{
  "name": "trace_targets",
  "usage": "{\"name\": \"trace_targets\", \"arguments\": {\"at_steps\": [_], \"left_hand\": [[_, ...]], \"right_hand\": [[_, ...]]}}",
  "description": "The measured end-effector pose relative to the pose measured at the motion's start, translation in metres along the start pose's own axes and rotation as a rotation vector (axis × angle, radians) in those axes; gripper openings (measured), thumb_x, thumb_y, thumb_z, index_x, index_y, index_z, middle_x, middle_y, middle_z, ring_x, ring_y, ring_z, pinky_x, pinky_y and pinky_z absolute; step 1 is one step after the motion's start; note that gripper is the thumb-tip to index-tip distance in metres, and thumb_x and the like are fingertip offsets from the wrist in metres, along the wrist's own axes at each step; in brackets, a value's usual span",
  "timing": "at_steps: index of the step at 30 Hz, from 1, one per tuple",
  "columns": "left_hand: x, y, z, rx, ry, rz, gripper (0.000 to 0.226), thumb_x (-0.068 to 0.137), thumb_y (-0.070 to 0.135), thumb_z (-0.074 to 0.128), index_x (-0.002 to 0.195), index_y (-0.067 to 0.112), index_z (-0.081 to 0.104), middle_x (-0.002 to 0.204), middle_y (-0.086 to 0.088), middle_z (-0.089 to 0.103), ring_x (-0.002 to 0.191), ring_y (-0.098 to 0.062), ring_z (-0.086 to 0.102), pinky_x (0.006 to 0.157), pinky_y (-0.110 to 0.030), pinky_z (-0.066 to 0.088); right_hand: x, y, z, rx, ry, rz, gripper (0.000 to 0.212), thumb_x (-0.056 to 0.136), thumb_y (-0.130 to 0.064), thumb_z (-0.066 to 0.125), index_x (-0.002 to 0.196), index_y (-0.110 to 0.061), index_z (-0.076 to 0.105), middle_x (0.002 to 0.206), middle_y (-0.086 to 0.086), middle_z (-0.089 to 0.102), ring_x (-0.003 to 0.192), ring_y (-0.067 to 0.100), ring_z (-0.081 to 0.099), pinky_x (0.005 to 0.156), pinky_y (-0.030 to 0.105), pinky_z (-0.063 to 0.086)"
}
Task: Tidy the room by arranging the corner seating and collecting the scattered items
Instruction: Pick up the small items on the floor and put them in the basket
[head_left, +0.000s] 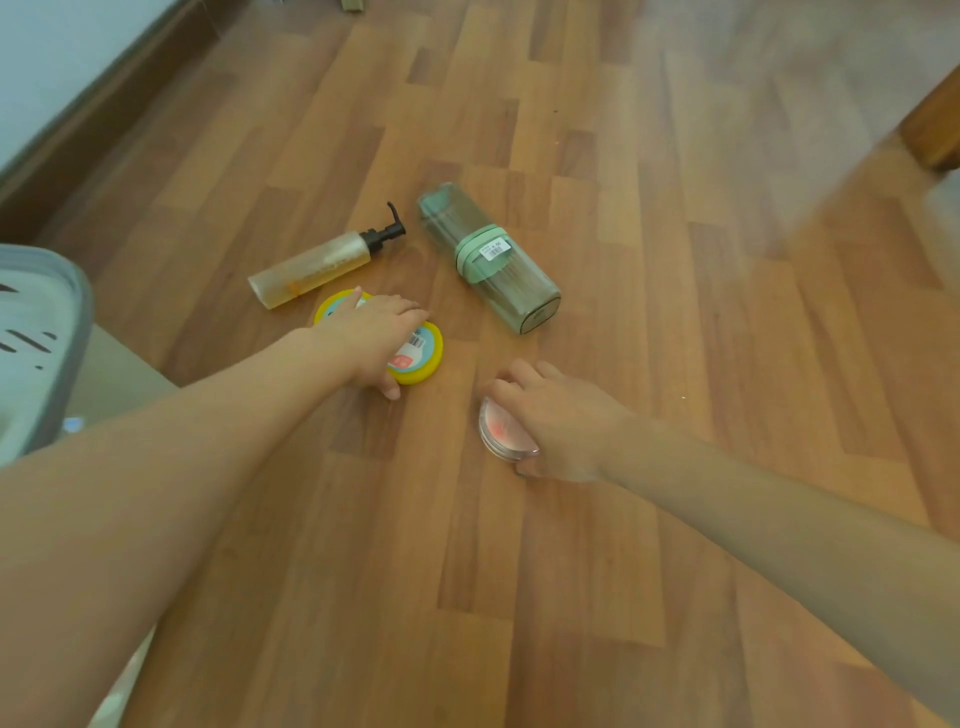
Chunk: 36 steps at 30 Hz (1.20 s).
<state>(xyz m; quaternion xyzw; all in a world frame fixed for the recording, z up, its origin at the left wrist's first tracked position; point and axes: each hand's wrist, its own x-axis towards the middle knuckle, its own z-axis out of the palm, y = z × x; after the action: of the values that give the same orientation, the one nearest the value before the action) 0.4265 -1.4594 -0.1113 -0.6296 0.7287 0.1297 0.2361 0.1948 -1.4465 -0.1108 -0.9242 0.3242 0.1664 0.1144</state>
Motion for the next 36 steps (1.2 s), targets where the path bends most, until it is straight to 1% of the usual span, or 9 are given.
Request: {"name": "trace_targets", "arguments": {"at_steps": [2,4,10,18,21,25,29,32,36], "left_hand": [[-0.003,-0.003,0.004,-0.004,0.052,-0.010,0.103,0.070,0.044,0.079,0.149,0.015,0.020,0.151,-0.005,0.027,0.140,-0.027,0.023,0.117,-0.046,0.015],[-0.009,-0.005,0.006,-0.007,0.080,-0.024,0.099,0.071,0.051,0.076,0.147,0.013,0.024,0.146,-0.008,0.033,0.134,-0.030,0.030,0.113,-0.040,0.024],[-0.033,0.008,0.014,-0.052,0.073,-0.032,0.090,0.075,0.057,0.069,0.143,0.013,0.028,0.137,-0.007,0.036,0.125,-0.027,0.033,0.096,-0.038,0.039],[-0.073,0.025,0.016,-0.058,0.120,-0.002,0.088,0.075,0.061,0.066,0.142,0.015,0.030,0.136,-0.005,0.037,0.123,-0.024,0.035,0.096,-0.036,0.040],[-0.093,0.028,0.011,-0.056,0.183,0.009,0.088,0.075,0.063,0.064,0.141,0.016,0.030,0.136,-0.005,0.038,0.124,-0.024,0.035,0.097,-0.036,0.040],[-0.118,0.026,-0.003,-0.079,0.239,0.004,0.088,0.074,0.066,0.063,0.140,0.017,0.032,0.134,-0.004,0.039,0.122,-0.024,0.036,0.095,-0.036,0.039],[-0.144,0.017,-0.024,-0.078,0.313,-0.006,0.086,0.074,0.067,0.062,0.140,0.019,0.034,0.131,-0.004,0.043,0.119,-0.024,0.039,0.094,-0.036,0.040],[-0.166,0.009,-0.040,-0.069,0.346,-0.036,0.084,0.075,0.065,0.061,0.140,0.018,0.034,0.135,-0.005,0.042,0.123,-0.024,0.039,0.095,-0.037,0.040],[-0.194,0.002,-0.052,-0.064,0.375,-0.085,0.082,0.074,0.067,0.061,0.136,0.020,0.038,0.131,-0.005,0.045,0.117,-0.023,0.041,0.090,-0.036,0.041]], "right_hand": [[0.001,-0.002,0.002,0.007,-0.005,0.024,0.075,0.076,-0.037,0.074,0.139,-0.026,0.034,0.132,0.000,0.038,0.109,0.024,0.045,0.080,0.037,0.051],[0.003,-0.003,0.002,0.015,-0.015,0.044,0.075,0.075,-0.039,0.073,0.138,-0.025,0.034,0.131,0.002,0.039,0.107,0.026,0.046,0.081,0.038,0.051],[0.006,-0.004,0.000,0.039,-0.033,0.087,0.080,0.066,-0.046,0.075,0.134,-0.027,0.039,0.124,0.002,0.042,0.103,0.026,0.048,0.080,0.037,0.051],[-0.008,-0.018,-0.013,0.102,-0.030,0.128,0.085,0.061,-0.050,0.076,0.136,-0.031,0.040,0.118,-0.001,0.042,0.106,0.025,0.048,0.077,0.034,0.047],[-0.016,-0.024,-0.027,0.100,-0.015,0.120,0.084,0.062,-0.050,0.076,0.136,-0.034,0.039,0.118,-0.004,0.043,0.108,0.023,0.048,0.074,0.031,0.043],[-0.026,-0.035,-0.053,0.076,0.040,0.118,0.084,0.062,-0.053,0.076,0.136,-0.036,0.039,0.115,-0.005,0.044,0.104,0.020,0.051,0.078,0.032,0.046],[-0.033,-0.049,-0.081,0.065,0.088,0.121,0.087,0.059,-0.057,0.077,0.135,-0.036,0.041,0.115,-0.006,0.046,0.102,0.019,0.054,0.074,0.031,0.048],[-0.037,-0.059,-0.103,0.059,0.112,0.097,0.086,0.055,-0.058,0.076,0.132,-0.037,0.044,0.114,-0.005,0.047,0.099,0.019,0.053,0.080,0.037,0.052],[-0.043,-0.073,-0.127,0.042,0.140,0.075,0.082,0.053,-0.060,0.075,0.128,-0.042,0.045,0.112,-0.007,0.048,0.096,0.018,0.055,0.075,0.035,0.052]]}}
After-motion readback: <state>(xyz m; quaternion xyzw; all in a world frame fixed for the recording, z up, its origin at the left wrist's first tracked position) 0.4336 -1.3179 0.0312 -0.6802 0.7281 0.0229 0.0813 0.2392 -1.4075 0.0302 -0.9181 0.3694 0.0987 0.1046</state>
